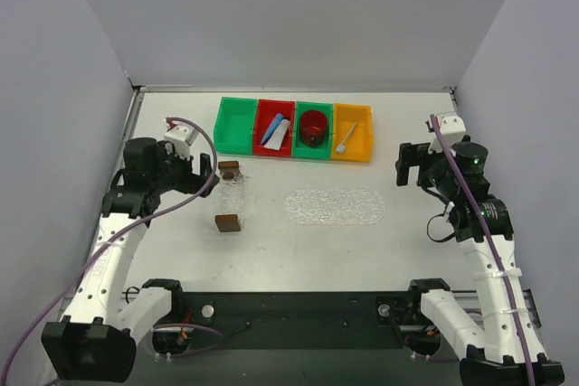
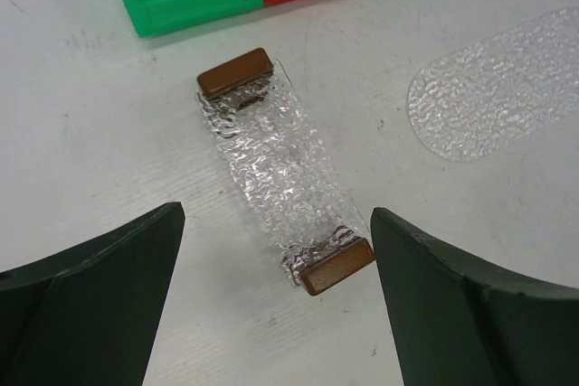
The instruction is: Prepare toiletry sets of a toothbrush and toothpaste on the tray
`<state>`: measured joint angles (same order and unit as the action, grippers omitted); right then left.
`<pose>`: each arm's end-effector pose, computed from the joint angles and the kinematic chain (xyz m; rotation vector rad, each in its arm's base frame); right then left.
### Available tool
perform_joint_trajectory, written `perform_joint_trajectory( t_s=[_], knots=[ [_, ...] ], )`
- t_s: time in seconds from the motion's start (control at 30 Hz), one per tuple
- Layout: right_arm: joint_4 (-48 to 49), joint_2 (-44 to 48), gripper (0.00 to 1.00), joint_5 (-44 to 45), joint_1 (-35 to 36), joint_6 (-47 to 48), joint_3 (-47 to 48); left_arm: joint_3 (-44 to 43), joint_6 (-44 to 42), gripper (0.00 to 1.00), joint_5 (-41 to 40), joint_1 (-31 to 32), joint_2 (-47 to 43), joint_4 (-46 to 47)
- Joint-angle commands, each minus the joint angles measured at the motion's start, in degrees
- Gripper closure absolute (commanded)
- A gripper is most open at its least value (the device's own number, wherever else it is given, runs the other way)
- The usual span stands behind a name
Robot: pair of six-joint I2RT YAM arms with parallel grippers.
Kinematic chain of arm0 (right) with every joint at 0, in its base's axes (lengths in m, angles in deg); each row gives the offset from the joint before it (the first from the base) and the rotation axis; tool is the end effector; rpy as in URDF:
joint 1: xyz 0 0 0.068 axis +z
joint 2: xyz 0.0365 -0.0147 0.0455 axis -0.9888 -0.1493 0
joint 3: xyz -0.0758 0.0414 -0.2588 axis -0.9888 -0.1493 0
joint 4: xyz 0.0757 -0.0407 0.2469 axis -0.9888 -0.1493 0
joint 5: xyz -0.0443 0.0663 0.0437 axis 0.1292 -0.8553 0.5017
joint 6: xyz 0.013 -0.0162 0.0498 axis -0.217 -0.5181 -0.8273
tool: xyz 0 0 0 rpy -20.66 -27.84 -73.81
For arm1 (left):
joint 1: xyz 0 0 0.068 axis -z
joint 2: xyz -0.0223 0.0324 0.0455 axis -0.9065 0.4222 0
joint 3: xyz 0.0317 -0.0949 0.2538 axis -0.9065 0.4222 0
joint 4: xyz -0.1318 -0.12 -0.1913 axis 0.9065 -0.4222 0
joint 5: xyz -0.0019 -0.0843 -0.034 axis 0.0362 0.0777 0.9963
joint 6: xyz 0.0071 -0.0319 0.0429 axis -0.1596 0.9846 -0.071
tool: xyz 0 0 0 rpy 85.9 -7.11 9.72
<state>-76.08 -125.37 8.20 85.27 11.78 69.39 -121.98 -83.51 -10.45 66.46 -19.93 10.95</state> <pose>0.1788 0.0175 0.3787 -0.2433 1.7619 0.1249 0.2025 -0.0193 0.3198 0.3303 2.0798 -0.4178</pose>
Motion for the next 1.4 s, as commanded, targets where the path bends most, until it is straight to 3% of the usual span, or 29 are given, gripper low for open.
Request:
perform_joint_trajectory(
  t_s=[0.0, 0.13, 0.43, 0.87, 0.93, 1.07, 1.37],
  knots=[
    [0.6, -0.6, 0.00, -1.2, 0.3, 0.7, -0.1, -3.5, -1.0, 0.05, -6.2, 5.4, 3.8, -3.7],
    [0.6, -0.5, 0.00, -1.6, 0.1, 0.9, -0.2, -4.6, -1.6, 0.10, -12.1, 10.4, 9.0, -3.8],
    [0.5, -0.6, 0.00, -2.7, -0.4, 0.8, -0.4, -5.6, -2.3, 0.19, -19.6, 13.7, 17.3, -1.6],
    [0.3, -0.9, 0.00, -3.4, -0.6, 0.9, -0.6, -6.1, -2.2, 0.25, -19.6, 14.5, 24.0, 2.4],
    [0.3, -1.1, 0.00, -3.6, -0.7, 1.0, -0.6, -6.3, -1.4, 0.23, -18.8, 14.7, 24.4, 2.5],
    [0.3, -1.6, 0.00, -3.8, -0.8, 1.0, -0.5, -7.3, -0.9, 0.04, -18.1, 15.3, 25.1, 2.4],
    [0.2, -2.1, 0.00, -3.6, -0.8, 1.3, -0.5, -10.7, 2.5, 0.03, -19.2, 17.0, 30.4, 0.3]
  ],
)
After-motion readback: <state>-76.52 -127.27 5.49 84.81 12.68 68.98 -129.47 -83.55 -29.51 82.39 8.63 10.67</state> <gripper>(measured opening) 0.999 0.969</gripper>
